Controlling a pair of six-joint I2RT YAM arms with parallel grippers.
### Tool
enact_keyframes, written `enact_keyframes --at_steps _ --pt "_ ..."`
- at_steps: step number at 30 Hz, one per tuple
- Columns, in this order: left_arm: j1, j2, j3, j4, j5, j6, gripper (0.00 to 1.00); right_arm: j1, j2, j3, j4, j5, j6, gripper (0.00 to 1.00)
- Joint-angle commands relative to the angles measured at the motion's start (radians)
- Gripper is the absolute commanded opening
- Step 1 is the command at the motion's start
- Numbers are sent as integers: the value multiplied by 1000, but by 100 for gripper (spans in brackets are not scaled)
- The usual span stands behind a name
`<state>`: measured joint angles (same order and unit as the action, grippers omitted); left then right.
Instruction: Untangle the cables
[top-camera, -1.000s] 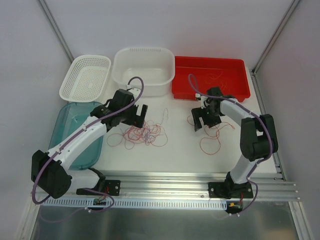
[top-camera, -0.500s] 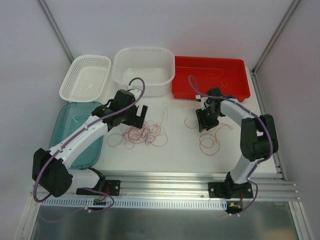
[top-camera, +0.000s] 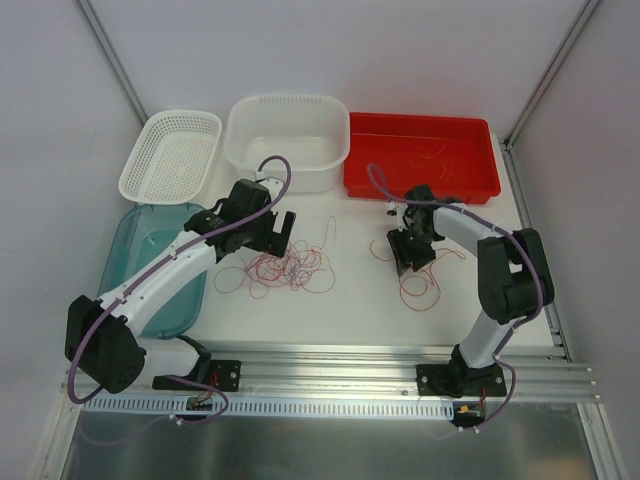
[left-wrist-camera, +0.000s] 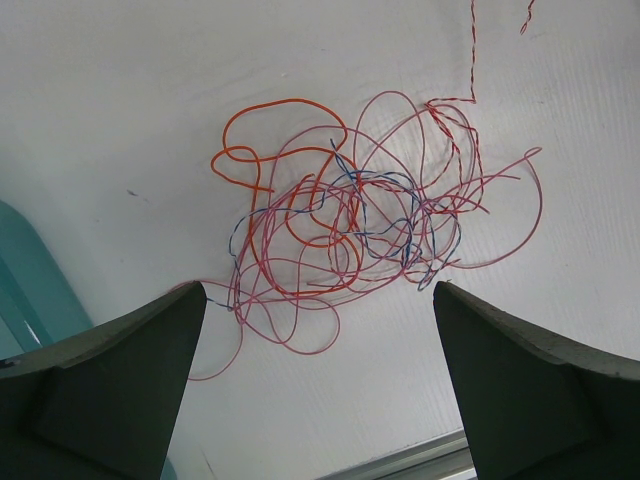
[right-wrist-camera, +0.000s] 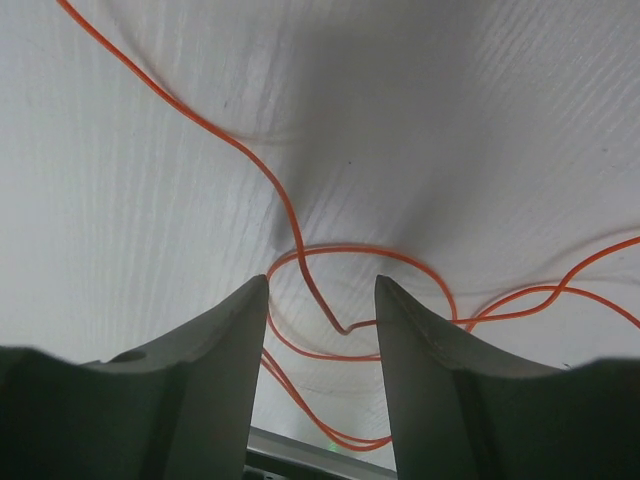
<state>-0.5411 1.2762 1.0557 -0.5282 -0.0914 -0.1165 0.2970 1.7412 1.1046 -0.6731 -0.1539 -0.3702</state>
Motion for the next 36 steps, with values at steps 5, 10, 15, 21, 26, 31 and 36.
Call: enact_keyframes --at_steps 5,10,15,21,26,31,36 --pt "7 6 -6 19 -28 18 99 62 -31 -38 -6 109 71 51" --pt "9 9 -6 19 -31 18 99 85 -46 -68 12 116 116 50" --pt "7 11 -6 17 -31 20 99 99 -49 -71 27 100 146 50" --pt "7 15 -6 19 -36 21 99 145 -23 -69 36 117 192 50" --pt "9 15 -6 19 -39 21 99 203 10 -51 10 183 234 45" --pt "7 15 -8 19 -44 23 99 214 18 -46 24 175 255 13" --pt "9 15 -10 17 -50 23 99 217 -29 -38 33 211 246 1"
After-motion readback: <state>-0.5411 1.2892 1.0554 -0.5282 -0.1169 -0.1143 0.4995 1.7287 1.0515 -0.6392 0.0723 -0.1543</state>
